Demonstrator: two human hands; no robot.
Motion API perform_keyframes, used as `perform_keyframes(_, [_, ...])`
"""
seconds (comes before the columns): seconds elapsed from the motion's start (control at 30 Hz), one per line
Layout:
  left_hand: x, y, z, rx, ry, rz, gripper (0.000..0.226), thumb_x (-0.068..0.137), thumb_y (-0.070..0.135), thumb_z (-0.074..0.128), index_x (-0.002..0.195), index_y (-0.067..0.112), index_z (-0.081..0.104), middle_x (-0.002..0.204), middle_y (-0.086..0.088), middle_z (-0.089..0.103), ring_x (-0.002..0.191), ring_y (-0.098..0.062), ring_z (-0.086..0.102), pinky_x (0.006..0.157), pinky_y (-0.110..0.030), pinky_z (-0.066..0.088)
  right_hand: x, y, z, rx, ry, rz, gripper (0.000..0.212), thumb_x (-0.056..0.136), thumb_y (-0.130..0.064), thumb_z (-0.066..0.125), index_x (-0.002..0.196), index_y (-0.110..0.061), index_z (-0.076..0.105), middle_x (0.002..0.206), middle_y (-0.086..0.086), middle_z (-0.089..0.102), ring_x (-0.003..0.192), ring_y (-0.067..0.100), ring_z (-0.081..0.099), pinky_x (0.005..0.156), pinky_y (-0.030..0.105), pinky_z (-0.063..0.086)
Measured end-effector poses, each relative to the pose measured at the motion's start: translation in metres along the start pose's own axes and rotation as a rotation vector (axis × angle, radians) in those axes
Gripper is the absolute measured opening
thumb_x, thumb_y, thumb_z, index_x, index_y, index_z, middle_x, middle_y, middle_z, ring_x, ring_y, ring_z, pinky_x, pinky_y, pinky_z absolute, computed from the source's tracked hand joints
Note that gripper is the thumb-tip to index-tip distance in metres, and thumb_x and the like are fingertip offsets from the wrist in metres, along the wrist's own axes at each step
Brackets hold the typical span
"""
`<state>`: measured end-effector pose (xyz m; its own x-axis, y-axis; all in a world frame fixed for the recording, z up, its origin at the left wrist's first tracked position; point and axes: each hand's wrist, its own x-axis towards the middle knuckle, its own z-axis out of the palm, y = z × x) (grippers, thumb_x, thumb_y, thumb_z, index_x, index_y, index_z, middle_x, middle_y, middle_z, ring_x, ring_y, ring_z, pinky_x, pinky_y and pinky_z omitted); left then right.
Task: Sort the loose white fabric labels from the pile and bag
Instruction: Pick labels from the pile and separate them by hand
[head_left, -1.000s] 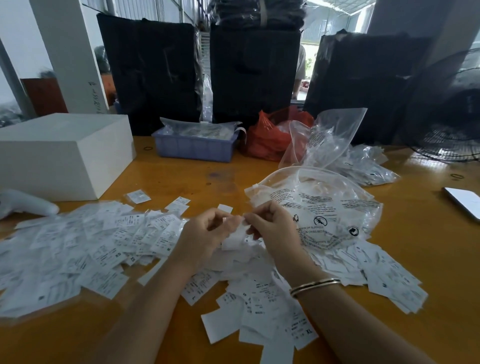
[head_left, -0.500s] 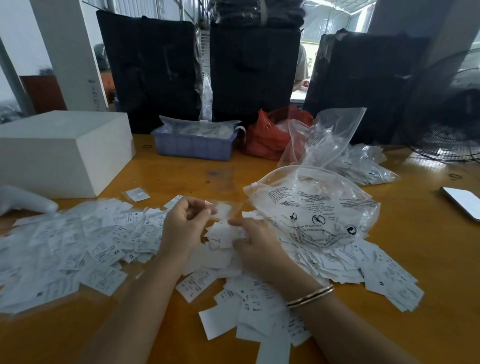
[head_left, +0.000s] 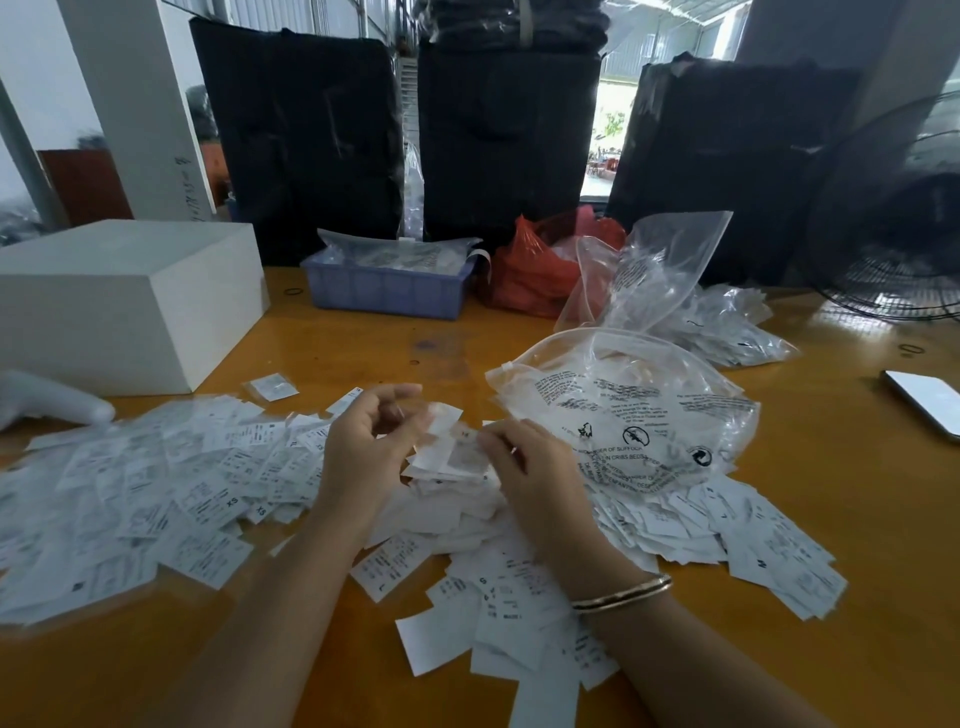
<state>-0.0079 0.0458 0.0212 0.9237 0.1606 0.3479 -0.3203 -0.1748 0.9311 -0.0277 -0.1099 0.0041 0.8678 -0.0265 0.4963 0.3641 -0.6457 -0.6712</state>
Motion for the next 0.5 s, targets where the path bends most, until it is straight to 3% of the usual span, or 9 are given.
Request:
perform_keyframes(0.1, [0.001, -0.002, -0.001, 0.027, 0.020, 0.028, 0.017, 0.084, 0.023, 0.070, 0.089, 0.036, 0.060, 0.084, 0.008, 0.063, 0.071, 0.009, 0.059, 0.054, -0.006, 0.046, -0.001, -0.001, -0.007, 0.387, 0.031, 0.275, 0.015, 0.095, -0.023, 0.055, 0.092, -0.023, 0.069, 0.053, -0.004, 0.063, 0.044, 0.007, 0.055, 0.044, 0.015, 0.041])
perform_keyframes(0.23, [0.002, -0.005, 0.000, 0.158, 0.067, 0.053, 0.014, 0.085, 0.031, 0.069, 0.092, 0.034, 0.058, 0.085, 0.014, 0.062, 0.073, -0.001, 0.059, 0.052, -0.005, 0.044, 0.000, -0.003, -0.015, 0.744, 0.034, 0.322, 0.018, 0.097, -0.013, 0.050, 0.092, -0.010, 0.068, 0.083, 0.001, 0.075, 0.075, 0.013, 0.070, 0.065, 0.017, 0.053])
perform_keyframes(0.3, [0.002, -0.006, 0.000, 0.209, 0.061, 0.072, 0.016, 0.084, 0.031, 0.069, 0.095, 0.032, 0.057, 0.085, 0.015, 0.061, 0.075, -0.001, 0.059, 0.051, -0.004, 0.044, -0.001, -0.005, -0.015, 0.785, 0.040, 0.317, 0.017, 0.095, -0.015, 0.054, 0.088, -0.013, 0.070, 0.086, 0.003, 0.074, 0.080, 0.013, 0.068, 0.073, 0.019, 0.053])
perform_keyframes(0.4, [-0.001, -0.007, 0.002, 0.263, -0.047, 0.155, 0.021, 0.083, 0.028, 0.070, 0.098, 0.030, 0.056, 0.081, 0.011, 0.064, 0.075, -0.003, 0.063, 0.059, -0.009, 0.049, -0.001, -0.005, -0.012, 0.702, 0.063, 0.328, 0.010, 0.089, -0.011, 0.062, 0.088, -0.019, 0.069, 0.078, 0.005, 0.070, 0.074, 0.015, 0.062, 0.071, 0.022, 0.051])
perform_keyframes(0.5, [-0.006, -0.006, 0.005, 0.338, -0.133, 0.288, 0.025, 0.082, 0.022, 0.071, 0.100, 0.028, 0.056, 0.076, 0.007, 0.063, 0.070, -0.005, 0.061, 0.063, -0.009, 0.048, -0.001, -0.005, -0.012, 0.760, 0.048, 0.315, 0.031, 0.090, -0.002, 0.059, 0.105, -0.029, 0.059, 0.081, 0.004, 0.073, 0.075, 0.020, 0.069, 0.069, 0.025, 0.053])
